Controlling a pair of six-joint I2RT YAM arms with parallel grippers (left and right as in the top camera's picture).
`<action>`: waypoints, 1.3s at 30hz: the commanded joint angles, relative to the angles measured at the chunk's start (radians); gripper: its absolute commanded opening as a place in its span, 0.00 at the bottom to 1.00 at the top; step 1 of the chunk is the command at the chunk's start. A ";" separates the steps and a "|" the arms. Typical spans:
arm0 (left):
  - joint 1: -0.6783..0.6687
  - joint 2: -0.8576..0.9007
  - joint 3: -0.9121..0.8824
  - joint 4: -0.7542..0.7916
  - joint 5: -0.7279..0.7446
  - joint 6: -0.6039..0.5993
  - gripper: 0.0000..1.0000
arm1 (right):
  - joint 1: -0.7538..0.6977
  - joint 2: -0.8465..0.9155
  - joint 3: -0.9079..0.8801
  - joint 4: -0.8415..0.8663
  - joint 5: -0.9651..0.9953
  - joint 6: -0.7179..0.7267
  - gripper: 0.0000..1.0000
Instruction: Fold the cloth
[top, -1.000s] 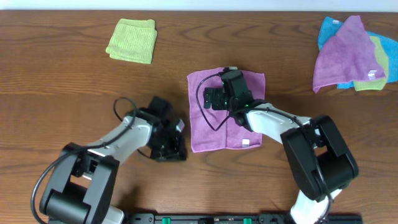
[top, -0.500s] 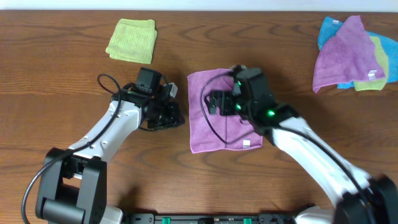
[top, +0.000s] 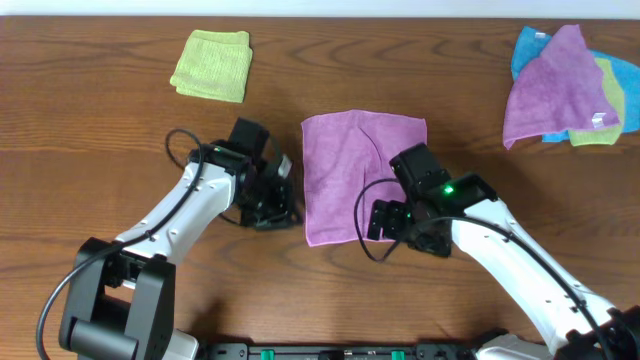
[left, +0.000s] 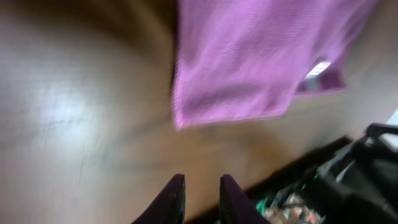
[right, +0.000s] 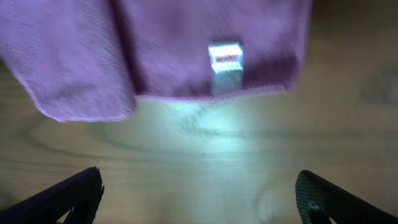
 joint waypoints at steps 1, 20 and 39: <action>-0.003 -0.011 0.003 -0.030 -0.019 0.068 0.19 | -0.002 -0.010 -0.018 -0.013 0.028 0.082 0.99; -0.165 -0.011 -0.222 0.424 -0.041 -0.073 0.48 | -0.003 -0.010 -0.084 0.133 0.005 0.021 0.99; -0.269 -0.007 -0.238 0.357 -0.289 -0.190 0.49 | -0.003 -0.010 -0.084 0.111 0.043 -0.010 0.99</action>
